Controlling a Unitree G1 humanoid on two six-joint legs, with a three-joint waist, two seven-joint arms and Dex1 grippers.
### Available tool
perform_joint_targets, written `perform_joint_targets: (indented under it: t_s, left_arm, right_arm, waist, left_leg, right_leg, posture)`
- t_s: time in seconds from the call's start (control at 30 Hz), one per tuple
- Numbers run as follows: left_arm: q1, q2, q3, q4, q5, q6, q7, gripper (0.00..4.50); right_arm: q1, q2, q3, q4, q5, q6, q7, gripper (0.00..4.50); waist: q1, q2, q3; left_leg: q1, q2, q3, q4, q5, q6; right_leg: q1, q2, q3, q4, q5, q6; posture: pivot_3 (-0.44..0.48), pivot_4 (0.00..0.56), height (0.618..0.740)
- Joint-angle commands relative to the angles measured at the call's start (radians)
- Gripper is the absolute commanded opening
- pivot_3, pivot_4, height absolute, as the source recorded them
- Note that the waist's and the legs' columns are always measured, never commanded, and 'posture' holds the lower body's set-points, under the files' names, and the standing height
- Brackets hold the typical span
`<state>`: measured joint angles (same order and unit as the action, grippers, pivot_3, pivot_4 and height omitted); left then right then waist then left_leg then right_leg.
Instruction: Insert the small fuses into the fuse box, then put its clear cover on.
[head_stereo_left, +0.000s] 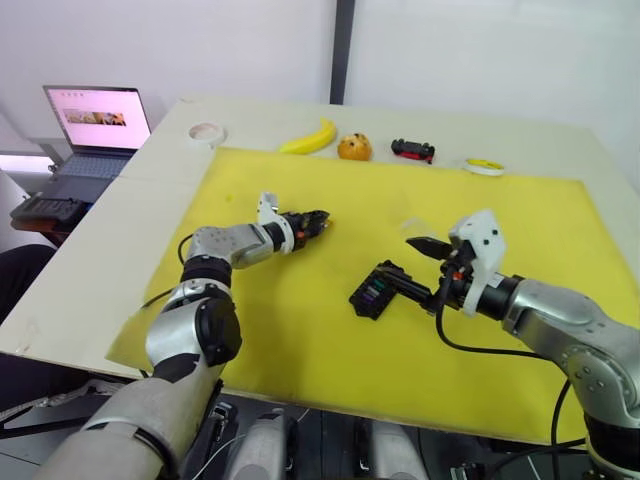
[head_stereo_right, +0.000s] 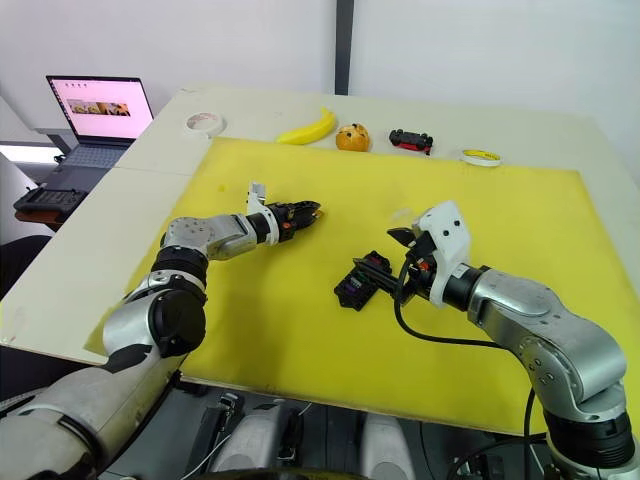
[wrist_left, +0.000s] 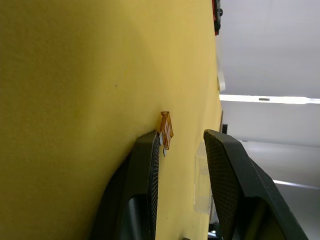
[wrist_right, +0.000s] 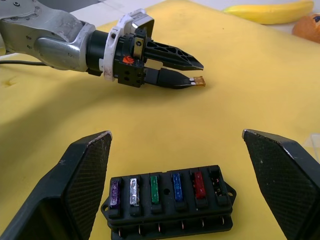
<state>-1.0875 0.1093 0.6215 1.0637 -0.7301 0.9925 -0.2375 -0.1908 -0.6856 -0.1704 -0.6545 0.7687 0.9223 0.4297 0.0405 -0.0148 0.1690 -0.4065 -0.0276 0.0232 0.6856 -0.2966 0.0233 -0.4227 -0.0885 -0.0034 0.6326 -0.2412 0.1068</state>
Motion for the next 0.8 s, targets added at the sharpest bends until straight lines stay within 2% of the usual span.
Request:
perform_joint_targets:
  t_s: [0.03,0.17,0.27,0.3,0.33,0.7,0.8]
  left_arm:
    - [-0.013,-0.015,-0.01,0.021,0.005,-0.012,-0.005,1.52]
    - [-0.011,-0.016,-0.024,0.028,0.022,-0.016,0.003,1.52]
    - [-0.008,-0.014,-0.026,0.031,0.024,-0.022,0.005,0.59]
    - [-0.007,-0.013,-0.025,0.032,0.023,-0.022,0.005,0.11]
    - [-0.007,-0.012,-0.024,0.032,0.023,-0.022,0.004,0.04]
    - [-0.001,0.004,-0.023,0.024,0.024,-0.006,-0.005,0.04]
    - [0.002,0.022,-0.043,-0.032,0.014,0.046,-0.067,0.04]
  right_arm:
    - [-0.003,-0.001,-0.019,-0.025,0.004,-0.019,0.003,4.5]
    - [-0.003,-0.001,-0.02,-0.026,0.003,-0.019,0.002,4.5]
    - [-0.001,0.0,-0.021,-0.027,0.003,-0.02,0.0,4.5]
    - [-0.001,0.0,-0.022,-0.028,0.003,-0.02,0.0,4.5]
    - [0.0,0.0,-0.023,-0.029,0.004,-0.02,0.0,4.5]
    - [0.001,-0.004,-0.029,-0.032,0.009,-0.021,0.004,4.5]
    - [0.001,-0.005,-0.033,-0.034,0.014,-0.019,0.005,4.5]
  waist:
    - [0.0,0.0,0.0]
    - [0.0,0.0,0.0]
    - [0.0,0.0,0.0]
    - [0.0,0.0,0.0]
    - [0.0,0.0,0.0]
    - [-0.002,0.0,0.0]
    - [-0.004,0.0,0.0]
  left_leg:
    - [0.0,0.0,0.0,0.0,0.0,0.0]
    - [0.0,0.0,0.0,0.0,0.0,0.0]
    - [0.0,0.0,0.0,0.0,0.0,0.0]
    - [0.0,0.0,0.0,0.0,0.0,0.0]
    - [0.0,0.0,0.0,0.0,0.0,0.0]
    - [0.0,0.0,0.0,0.0,0.0,0.0]
    - [0.0,0.0,0.0,0.0,0.0,0.0]
  right_leg:
    - [0.0,0.0,0.0,0.0,0.0,0.0]
    - [0.0,0.0,0.0,0.0,0.0,0.0]
    - [0.0,0.0,0.0,0.0,0.0,0.0]
    - [0.0,0.0,0.0,0.0,0.0,0.0]
    - [0.0,0.0,0.0,0.0,0.0,0.0]
    - [0.0,0.0,0.0,0.0,0.0,0.0]
    - [0.0,0.0,0.0,0.0,0.0,0.0]
  posture:
    - [0.0,0.15,0.74]
    - [0.0,0.15,0.74]
    - [0.0,0.15,0.74]
    - [0.0,0.15,0.74]
    - [0.0,0.15,0.74]
    - [0.0,0.15,0.74]
    - [0.0,0.15,0.74]
